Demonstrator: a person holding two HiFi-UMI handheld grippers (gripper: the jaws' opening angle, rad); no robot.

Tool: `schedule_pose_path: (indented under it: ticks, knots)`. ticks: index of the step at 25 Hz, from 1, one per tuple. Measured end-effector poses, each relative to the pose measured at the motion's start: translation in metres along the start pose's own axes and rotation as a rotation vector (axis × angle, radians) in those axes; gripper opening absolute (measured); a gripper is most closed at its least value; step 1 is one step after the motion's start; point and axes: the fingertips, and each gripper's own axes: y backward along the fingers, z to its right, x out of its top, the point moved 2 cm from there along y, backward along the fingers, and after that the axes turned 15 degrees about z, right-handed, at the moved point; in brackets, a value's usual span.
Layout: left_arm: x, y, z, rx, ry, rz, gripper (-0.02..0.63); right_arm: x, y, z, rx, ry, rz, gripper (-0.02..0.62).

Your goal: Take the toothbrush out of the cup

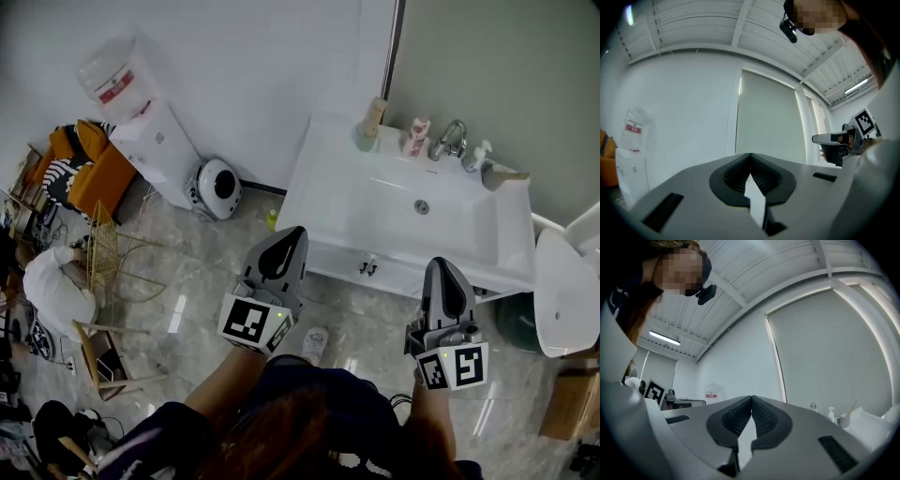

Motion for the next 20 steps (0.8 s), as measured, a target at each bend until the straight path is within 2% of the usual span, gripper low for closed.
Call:
schedule_pose_path:
  ticks: [9, 15, 20]
  knots:
    - [-0.022, -0.049, -0.061, -0.022, 0.024, 0.008, 0.015, -0.036, -0.065, 0.01, -0.037, 0.019, -0.006, 0.015]
    - [-0.042, -0.07, -0.075, -0.013, 0.043, -0.019, 0.015, -0.052, -0.092, 0.023, -0.037, 0.013, -0.021, 0.015]
    - [-0.052, -0.104, -0.081, 0.0, 0.032, 0.006, 0.015, -0.069, -0.124, 0.048, -0.012, -0.002, -0.005, 0.015]
